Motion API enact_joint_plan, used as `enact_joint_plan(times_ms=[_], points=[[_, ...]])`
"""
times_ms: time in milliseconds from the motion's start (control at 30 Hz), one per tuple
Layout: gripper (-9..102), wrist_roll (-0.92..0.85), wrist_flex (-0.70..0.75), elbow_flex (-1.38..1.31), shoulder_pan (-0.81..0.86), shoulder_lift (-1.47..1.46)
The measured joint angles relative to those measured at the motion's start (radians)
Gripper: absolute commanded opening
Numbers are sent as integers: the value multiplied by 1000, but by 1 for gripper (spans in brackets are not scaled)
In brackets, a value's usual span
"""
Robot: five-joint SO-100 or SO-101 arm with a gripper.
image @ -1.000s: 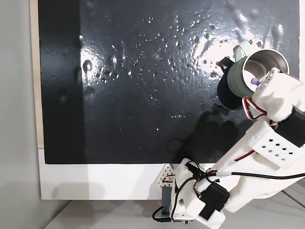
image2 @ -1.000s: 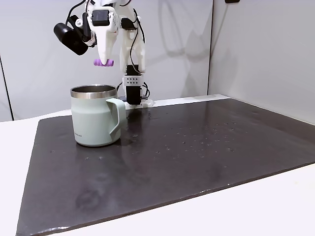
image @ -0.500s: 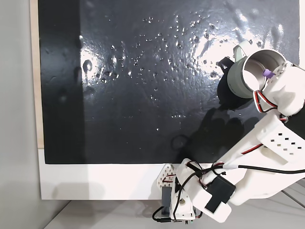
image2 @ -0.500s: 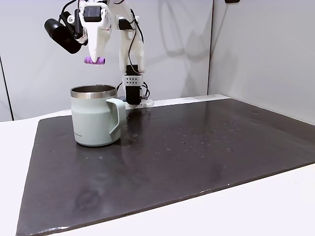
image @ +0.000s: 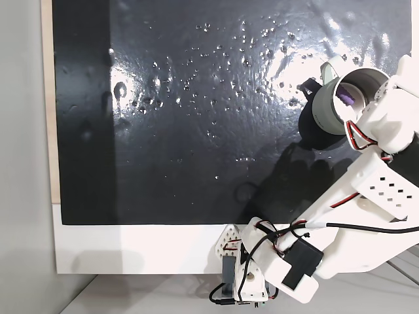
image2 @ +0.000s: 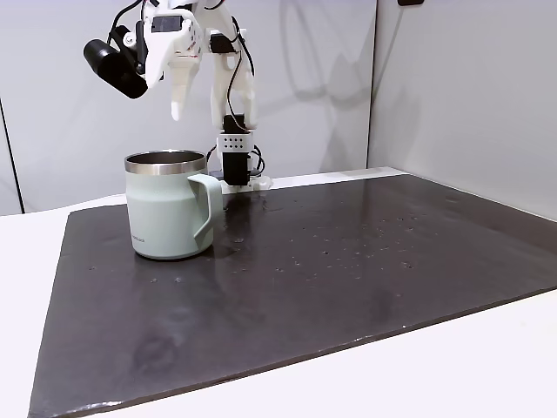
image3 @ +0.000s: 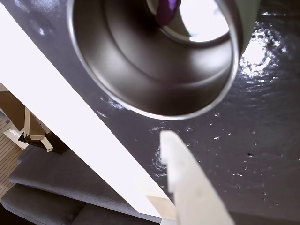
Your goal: Grasp a pengrip and put it in the cup.
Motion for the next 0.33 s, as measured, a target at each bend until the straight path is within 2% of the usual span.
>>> enact_joint_plan(times_ms=[333], points=[[35,0,6,0,-3,-2]])
